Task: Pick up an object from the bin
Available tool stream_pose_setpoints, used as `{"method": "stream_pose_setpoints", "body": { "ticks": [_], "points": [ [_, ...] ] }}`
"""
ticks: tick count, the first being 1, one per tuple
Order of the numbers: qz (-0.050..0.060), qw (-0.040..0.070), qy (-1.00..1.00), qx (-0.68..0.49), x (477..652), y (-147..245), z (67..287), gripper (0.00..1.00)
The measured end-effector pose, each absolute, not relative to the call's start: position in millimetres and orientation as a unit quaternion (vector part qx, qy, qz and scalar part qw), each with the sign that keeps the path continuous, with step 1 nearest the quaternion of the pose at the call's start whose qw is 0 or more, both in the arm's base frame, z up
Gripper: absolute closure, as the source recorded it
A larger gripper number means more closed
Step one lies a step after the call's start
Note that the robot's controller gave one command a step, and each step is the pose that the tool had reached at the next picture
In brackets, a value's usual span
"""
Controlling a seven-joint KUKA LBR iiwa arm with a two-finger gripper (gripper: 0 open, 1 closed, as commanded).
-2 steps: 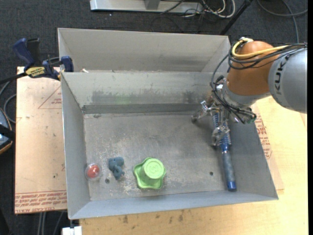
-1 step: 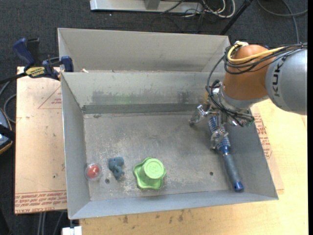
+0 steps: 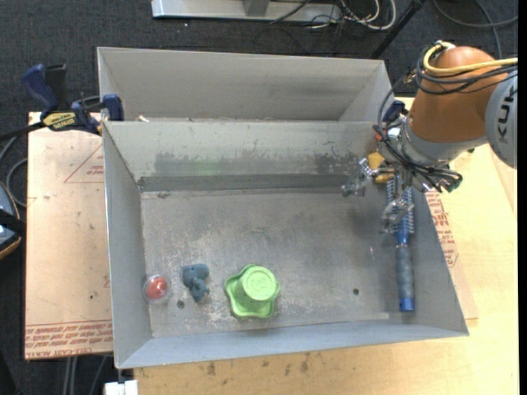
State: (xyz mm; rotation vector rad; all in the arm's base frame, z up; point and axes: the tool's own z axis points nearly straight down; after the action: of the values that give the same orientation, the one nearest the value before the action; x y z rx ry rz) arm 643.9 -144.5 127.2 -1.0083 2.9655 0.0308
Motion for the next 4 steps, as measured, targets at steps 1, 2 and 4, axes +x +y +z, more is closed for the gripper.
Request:
{"method": "stream_pose_setpoints", "body": {
  "ticks": [1, 2, 4],
  "points": [
    [0.000, 0.004, 0.998, -0.065, 619.3, -141, 208, 0.00],
    [0.000, 0.004, 0.989, -0.147, 582.5, -117, 72, 0.00],
    [-0.001, 0.002, 0.939, -0.344, 561.2, -71, 81, 0.00]
  ]
}}
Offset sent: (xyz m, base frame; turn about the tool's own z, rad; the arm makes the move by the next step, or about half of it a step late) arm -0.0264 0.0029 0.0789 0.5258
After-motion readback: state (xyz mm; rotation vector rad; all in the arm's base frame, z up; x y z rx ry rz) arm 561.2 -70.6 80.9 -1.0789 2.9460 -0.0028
